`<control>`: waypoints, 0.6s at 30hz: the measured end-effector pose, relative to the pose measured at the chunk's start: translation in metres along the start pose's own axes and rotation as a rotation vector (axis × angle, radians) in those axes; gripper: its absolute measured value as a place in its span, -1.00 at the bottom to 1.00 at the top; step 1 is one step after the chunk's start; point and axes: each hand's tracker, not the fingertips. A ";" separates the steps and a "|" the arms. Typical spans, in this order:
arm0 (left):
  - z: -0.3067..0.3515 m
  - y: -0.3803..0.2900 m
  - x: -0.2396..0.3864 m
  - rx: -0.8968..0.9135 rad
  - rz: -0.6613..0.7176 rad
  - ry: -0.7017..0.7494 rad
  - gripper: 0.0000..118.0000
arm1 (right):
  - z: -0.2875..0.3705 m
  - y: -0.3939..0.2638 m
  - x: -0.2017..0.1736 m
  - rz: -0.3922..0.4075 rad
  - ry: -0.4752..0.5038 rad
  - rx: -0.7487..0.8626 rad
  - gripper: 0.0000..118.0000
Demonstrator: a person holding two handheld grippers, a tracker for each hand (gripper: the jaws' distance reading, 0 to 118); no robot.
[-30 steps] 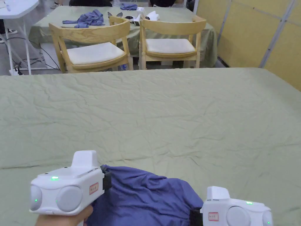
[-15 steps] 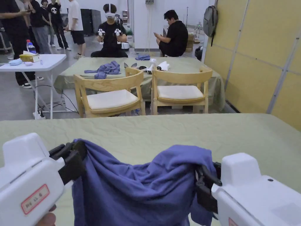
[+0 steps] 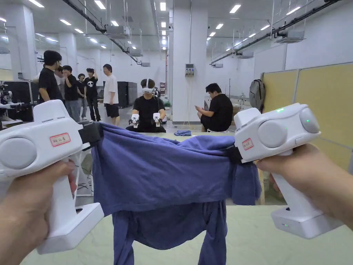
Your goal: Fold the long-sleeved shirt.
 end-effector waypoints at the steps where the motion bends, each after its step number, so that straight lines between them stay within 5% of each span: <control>1: -0.012 -0.002 -0.007 -0.009 0.014 0.006 -0.97 | -0.013 0.006 0.000 0.006 0.009 -0.025 -0.68; 10: -0.099 -0.073 -0.068 -0.157 -0.024 0.135 -0.97 | -0.142 -0.019 -0.039 0.031 0.011 -0.145 -0.68; 18: -0.083 -0.246 -0.140 -0.493 0.076 0.200 -0.97 | -0.227 -0.203 -0.098 -0.040 0.158 -0.466 -0.68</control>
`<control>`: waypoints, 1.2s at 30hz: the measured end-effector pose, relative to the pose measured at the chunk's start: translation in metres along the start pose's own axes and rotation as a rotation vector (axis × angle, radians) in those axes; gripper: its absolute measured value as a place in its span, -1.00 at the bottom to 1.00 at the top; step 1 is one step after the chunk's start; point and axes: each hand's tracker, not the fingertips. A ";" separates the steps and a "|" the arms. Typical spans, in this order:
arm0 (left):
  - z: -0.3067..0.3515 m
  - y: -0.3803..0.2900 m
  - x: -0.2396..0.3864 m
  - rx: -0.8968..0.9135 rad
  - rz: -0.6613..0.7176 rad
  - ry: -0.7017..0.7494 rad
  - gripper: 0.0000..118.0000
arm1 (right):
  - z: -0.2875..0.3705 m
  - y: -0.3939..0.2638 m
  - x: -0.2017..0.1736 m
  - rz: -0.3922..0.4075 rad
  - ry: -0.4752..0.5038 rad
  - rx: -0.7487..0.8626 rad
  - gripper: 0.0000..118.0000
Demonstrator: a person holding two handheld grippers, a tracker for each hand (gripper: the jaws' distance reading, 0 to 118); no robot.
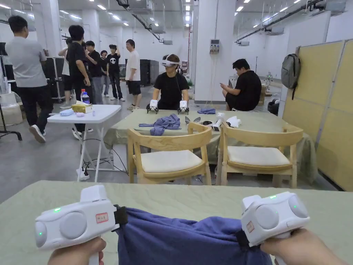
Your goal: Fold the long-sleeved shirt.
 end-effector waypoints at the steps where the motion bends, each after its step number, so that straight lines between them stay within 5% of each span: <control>1: -0.002 -0.022 -0.007 -0.042 0.003 -0.001 -0.97 | -0.013 -0.022 -0.009 -0.007 0.026 -0.055 -0.68; 6: 0.029 -0.110 -0.030 -0.164 0.026 -0.002 -0.97 | -0.032 -0.117 -0.025 -0.027 0.106 -0.159 -0.68; 20: 0.212 -0.230 -0.037 -0.479 0.028 -0.004 -0.97 | 0.085 -0.302 -0.046 -0.146 0.272 -0.362 -0.68; 22: 0.216 -0.243 -0.037 -0.514 0.024 0.014 -0.93 | 0.090 -0.320 -0.051 -0.159 0.265 -0.383 -0.41; 23: 0.216 -0.248 -0.038 -0.531 0.030 0.011 -0.65 | 0.091 -0.328 -0.054 -0.158 0.264 -0.388 0.01; 26: 0.227 -0.249 -0.035 -0.486 0.067 0.077 -0.01 | 0.102 -0.339 -0.056 -0.138 0.214 -0.348 0.54; 27: 0.236 -0.245 -0.032 -0.426 0.043 0.106 0.69 | 0.115 -0.339 -0.055 -0.150 0.191 -0.272 0.97; 28: 0.250 -0.243 -0.030 -0.344 0.038 0.127 1.00 | 0.132 -0.337 -0.051 -0.161 0.200 -0.188 1.00; 30: 0.275 -0.233 -0.024 -0.207 0.027 0.100 0.88 | 0.161 -0.331 -0.050 -0.203 0.189 -0.109 0.90; 34: 0.313 -0.231 -0.009 -0.211 0.008 0.113 0.92 | 0.220 -0.321 -0.055 -0.230 0.226 0.091 0.84; 35: 0.320 -0.234 -0.007 -0.257 -0.005 0.113 0.81 | 0.235 -0.322 -0.057 -0.236 0.245 0.132 0.59; 36: 0.327 -0.236 -0.004 -0.279 -0.006 0.110 0.44 | 0.246 -0.324 -0.061 -0.246 0.259 0.186 0.10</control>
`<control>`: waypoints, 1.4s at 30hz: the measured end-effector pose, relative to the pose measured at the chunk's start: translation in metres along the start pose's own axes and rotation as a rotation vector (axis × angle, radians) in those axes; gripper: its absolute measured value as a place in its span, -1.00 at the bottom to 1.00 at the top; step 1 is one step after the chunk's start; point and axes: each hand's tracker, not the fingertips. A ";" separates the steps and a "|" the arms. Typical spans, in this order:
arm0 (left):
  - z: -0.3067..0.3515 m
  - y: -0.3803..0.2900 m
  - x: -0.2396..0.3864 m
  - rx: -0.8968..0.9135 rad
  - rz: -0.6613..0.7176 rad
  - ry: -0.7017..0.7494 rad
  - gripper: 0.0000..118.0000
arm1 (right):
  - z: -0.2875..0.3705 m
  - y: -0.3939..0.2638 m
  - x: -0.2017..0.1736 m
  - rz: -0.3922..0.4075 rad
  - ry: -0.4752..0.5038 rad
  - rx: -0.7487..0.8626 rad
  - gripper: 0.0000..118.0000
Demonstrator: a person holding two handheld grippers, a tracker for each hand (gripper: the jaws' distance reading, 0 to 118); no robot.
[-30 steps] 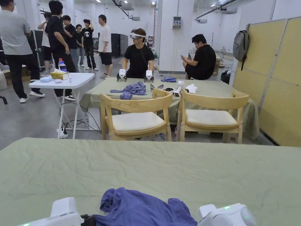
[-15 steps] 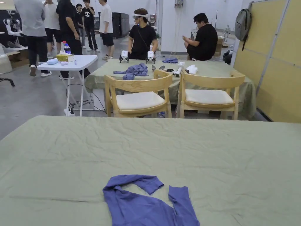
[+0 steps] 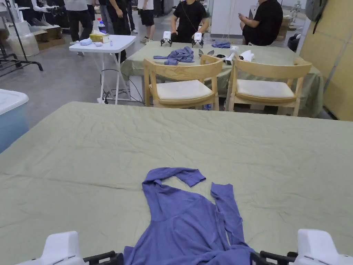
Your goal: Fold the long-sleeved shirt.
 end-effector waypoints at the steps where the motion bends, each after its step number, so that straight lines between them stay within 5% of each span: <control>1: 0.004 -0.007 0.002 0.010 -0.001 -0.007 -0.56 | 0.005 -0.001 -0.007 0.002 0.000 0.029 -0.88; 2: 0.004 -0.012 0.005 -0.002 -0.003 0.006 -0.96 | 0.007 -0.004 -0.014 0.010 -0.007 0.023 -0.95; 3: 0.007 -0.017 0.002 -0.018 0.005 0.094 -0.97 | 0.011 -0.003 -0.019 0.012 -0.021 0.028 -0.94; 6: -0.008 -0.018 0.012 -0.024 0.027 -0.043 -0.84 | 0.006 -0.005 -0.029 0.029 0.019 0.042 -0.94; 8: -0.029 -0.004 0.005 -0.017 0.035 -0.006 0.58 | -0.004 -0.002 -0.031 0.032 0.035 0.028 -0.94; 9: -0.044 -0.001 0.006 -0.038 0.006 0.033 1.00 | -0.009 -0.001 -0.031 0.034 0.041 0.019 -0.94; 15: -0.142 0.002 0.000 -0.253 -0.090 0.145 0.66 | -0.050 0.025 -0.030 0.054 0.026 -0.014 -0.94; 17: -0.177 -0.009 0.003 -0.302 -0.071 0.142 -0.03 | -0.071 0.040 -0.027 0.074 0.021 -0.028 -0.94; 20: -0.184 -0.016 0.009 -0.360 -0.010 0.082 -0.41 | -0.113 0.072 -0.032 0.154 0.004 -0.061 -0.94; 22: -0.176 -0.014 0.019 -0.304 -0.109 0.042 -0.89 | -0.152 0.096 -0.033 0.206 -0.001 -0.084 -0.94; 24: -0.177 -0.013 0.025 -0.338 -0.205 0.027 -0.89 | -0.199 0.121 -0.036 0.259 0.025 -0.132 -0.94; 25: -0.176 -0.013 0.024 -0.326 -0.182 0.030 -0.89 | -0.226 0.131 -0.034 0.288 0.024 -0.162 -0.78; 26: -0.175 -0.011 0.021 -0.319 -0.181 0.031 -0.89 | -0.254 0.142 -0.035 0.312 0.052 -0.194 -0.35; 28: -0.170 -0.009 0.013 -0.301 -0.140 0.024 -0.89 | -0.306 0.155 -0.036 0.376 0.025 -0.301 1.00; 29: -0.168 -0.007 0.008 -0.289 -0.096 0.006 -0.89 | -0.327 0.161 -0.037 0.411 0.051 -0.271 0.96; 34: -0.161 -0.010 -0.006 -0.281 -0.019 -0.043 -0.90 | -0.398 0.156 -0.041 0.456 -0.150 -0.458 0.80; 36: -0.160 -0.010 -0.005 -0.274 -0.006 -0.051 -0.90 | -0.407 0.147 -0.045 0.484 -0.173 -0.551 0.30; 38: -0.158 -0.008 -0.006 -0.265 0.005 -0.058 -0.90 | -0.431 0.152 -0.032 0.424 -0.054 -0.531 -0.32; 39: -0.157 -0.007 -0.007 -0.260 0.011 -0.059 -0.90 | -0.426 0.154 -0.033 0.425 -0.074 -0.524 -0.88; 42: -0.149 -0.006 -0.007 -0.228 0.067 -0.073 -0.90 | -0.353 0.154 -0.062 0.425 -0.063 -0.436 -0.89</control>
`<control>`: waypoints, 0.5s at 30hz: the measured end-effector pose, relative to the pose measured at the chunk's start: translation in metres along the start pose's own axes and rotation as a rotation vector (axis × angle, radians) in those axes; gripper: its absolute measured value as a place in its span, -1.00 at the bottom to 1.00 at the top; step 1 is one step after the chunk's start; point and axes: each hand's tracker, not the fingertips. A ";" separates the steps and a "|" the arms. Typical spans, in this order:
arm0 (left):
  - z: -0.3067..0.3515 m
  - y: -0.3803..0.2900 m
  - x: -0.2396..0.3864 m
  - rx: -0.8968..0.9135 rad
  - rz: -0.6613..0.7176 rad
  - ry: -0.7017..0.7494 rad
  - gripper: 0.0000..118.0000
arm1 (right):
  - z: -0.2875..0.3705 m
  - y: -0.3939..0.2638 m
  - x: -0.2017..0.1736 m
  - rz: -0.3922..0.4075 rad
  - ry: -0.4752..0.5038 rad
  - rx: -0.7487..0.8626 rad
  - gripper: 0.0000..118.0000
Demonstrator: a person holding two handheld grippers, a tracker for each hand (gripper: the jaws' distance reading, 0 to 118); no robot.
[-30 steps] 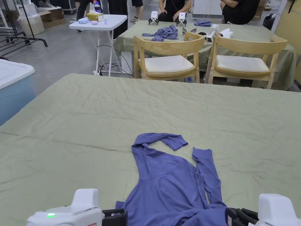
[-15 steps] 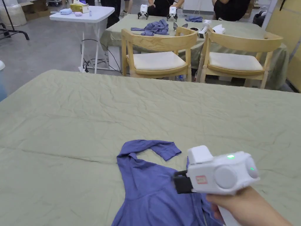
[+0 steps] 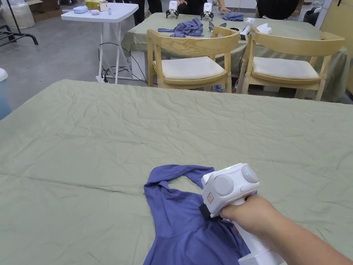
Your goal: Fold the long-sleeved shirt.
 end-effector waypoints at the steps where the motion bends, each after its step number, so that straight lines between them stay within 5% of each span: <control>1: 0.004 0.000 0.001 0.025 0.015 -0.001 -0.90 | 0.020 -0.009 -0.003 -0.007 0.012 0.056 -0.89; 8: 0.064 -0.001 0.021 0.237 0.084 -0.032 -0.90 | 0.191 -0.097 0.019 -0.216 0.078 0.476 -0.89; 15: 0.154 0.006 0.064 0.537 0.054 -0.115 -0.90 | 0.344 -0.204 -0.008 -0.300 -0.040 0.839 -0.89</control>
